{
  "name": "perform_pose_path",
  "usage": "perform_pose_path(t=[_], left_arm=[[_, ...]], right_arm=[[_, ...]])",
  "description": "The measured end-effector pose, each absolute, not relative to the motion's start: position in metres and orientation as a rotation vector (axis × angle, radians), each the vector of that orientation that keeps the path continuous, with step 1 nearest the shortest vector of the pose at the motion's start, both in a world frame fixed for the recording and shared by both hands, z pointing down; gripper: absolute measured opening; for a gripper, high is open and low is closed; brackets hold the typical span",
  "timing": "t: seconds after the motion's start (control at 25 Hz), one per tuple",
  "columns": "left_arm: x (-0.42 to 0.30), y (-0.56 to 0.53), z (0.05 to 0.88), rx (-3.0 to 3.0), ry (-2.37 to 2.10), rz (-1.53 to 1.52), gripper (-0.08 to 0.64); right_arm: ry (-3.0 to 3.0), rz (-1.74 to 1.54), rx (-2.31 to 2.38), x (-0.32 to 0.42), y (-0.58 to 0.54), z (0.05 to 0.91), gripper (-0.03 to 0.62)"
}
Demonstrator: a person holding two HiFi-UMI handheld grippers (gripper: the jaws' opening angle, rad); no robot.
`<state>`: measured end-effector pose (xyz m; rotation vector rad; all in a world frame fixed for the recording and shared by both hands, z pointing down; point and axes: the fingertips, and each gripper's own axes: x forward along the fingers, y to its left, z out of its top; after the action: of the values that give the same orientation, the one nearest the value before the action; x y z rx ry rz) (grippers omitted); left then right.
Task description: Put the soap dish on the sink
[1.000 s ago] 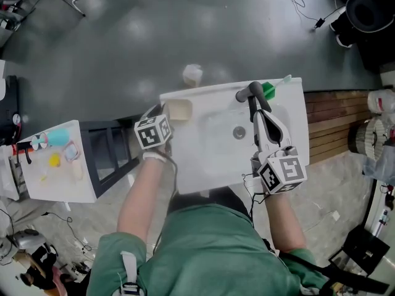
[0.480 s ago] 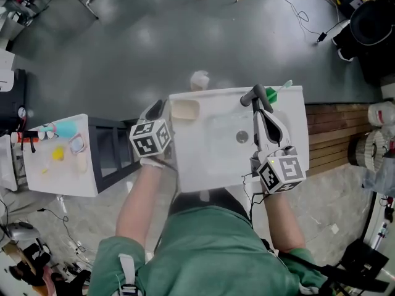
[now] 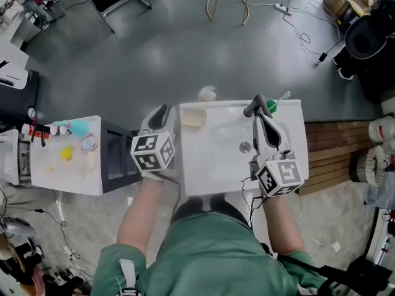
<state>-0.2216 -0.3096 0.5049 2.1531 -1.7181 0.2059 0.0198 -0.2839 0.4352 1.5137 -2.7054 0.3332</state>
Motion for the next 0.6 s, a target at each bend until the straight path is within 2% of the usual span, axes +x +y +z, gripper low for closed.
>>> perform_pose_path(t=[0.6], left_arm=[[-0.201,-0.27,0.375,2.379,-1.787,0.01,0.087]], right_arm=[[-2.843,0.08,1.519,0.018,-0.253,0.35,-0.003]])
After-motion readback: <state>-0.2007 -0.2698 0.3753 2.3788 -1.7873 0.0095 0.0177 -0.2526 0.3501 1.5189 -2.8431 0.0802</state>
